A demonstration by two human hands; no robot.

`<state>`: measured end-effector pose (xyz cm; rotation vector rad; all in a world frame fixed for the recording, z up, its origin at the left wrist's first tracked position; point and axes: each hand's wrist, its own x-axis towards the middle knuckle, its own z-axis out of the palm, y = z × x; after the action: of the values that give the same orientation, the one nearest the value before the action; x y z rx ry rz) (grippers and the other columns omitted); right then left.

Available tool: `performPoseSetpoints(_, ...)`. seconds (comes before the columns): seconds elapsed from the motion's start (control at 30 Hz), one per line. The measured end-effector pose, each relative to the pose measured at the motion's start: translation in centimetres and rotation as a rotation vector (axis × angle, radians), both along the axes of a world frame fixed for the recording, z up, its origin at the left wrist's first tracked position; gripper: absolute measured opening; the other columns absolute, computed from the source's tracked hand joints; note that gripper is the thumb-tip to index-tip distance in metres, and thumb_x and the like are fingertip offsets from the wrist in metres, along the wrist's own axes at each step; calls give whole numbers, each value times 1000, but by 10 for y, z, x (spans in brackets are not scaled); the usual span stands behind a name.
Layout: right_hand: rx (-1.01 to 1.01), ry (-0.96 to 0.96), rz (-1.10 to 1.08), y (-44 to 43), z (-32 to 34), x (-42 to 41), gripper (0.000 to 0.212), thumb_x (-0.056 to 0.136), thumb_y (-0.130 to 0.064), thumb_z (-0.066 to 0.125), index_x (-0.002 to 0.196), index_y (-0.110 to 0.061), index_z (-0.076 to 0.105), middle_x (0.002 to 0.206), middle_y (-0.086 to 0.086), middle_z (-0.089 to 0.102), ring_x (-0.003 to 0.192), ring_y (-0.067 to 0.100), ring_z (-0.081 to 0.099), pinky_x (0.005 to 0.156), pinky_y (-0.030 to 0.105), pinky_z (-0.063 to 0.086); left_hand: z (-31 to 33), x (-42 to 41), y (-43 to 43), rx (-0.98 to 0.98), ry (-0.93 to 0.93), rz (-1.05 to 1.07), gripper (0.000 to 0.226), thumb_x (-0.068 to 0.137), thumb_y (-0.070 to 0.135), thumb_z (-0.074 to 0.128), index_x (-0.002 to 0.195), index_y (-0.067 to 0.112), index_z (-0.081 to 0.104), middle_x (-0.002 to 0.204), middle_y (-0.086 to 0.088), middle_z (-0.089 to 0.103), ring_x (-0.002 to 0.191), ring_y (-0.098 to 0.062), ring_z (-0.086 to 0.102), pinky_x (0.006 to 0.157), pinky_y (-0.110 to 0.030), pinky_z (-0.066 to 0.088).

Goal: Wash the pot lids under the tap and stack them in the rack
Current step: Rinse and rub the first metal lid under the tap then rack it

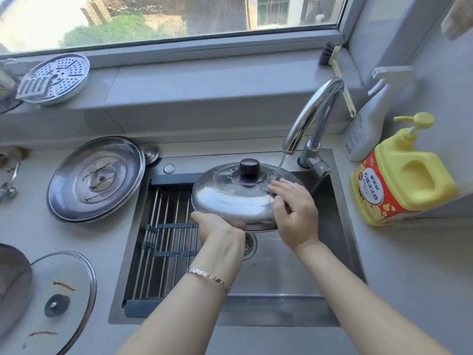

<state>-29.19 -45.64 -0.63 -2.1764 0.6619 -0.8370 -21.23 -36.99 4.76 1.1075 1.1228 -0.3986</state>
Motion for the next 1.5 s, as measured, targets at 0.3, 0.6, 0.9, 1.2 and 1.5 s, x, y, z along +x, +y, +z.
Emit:
performPoseSetpoints(0.3,237,329,32,-7,16,-1,48,93,-28,26,125,-12,58,138,1,50,138,15,29,113,29,12,2,2,2,-26,-40,1,33,97,37,35,104,14,57,128,-4,59,102,-21,55,89,-31,46)
performPoseSetpoints(0.6,561,548,10,-53,-7,-2,48,100,-28,27,147,-18,24,155,2,21,143,15,13,113,28,10,-12,-2,36,-209,-235,-384,60,93,56,32,92,12,73,96,-9,72,88,-25,66,71,-28,55)
performPoseSetpoints(0.9,305,503,160,-51,0,-5,46,97,-39,28,140,-27,38,150,-4,31,140,13,24,111,31,19,-24,1,58,-282,-256,-662,61,93,57,32,80,13,71,67,-13,72,59,-23,70,65,-36,52)
performPoseSetpoints(1.2,393,526,85,-65,24,27,39,99,-35,22,62,-33,33,91,3,49,91,19,44,81,34,32,-17,13,58,-163,-378,-821,54,94,52,37,78,11,69,59,-8,69,56,-21,67,54,-29,56)
performPoseSetpoints(1.5,307,274,101,-50,30,38,35,98,-27,26,95,-30,61,119,3,60,114,20,51,94,31,36,-1,20,47,21,-597,-928,63,99,36,34,55,9,70,52,-4,67,49,-16,65,48,-20,51)
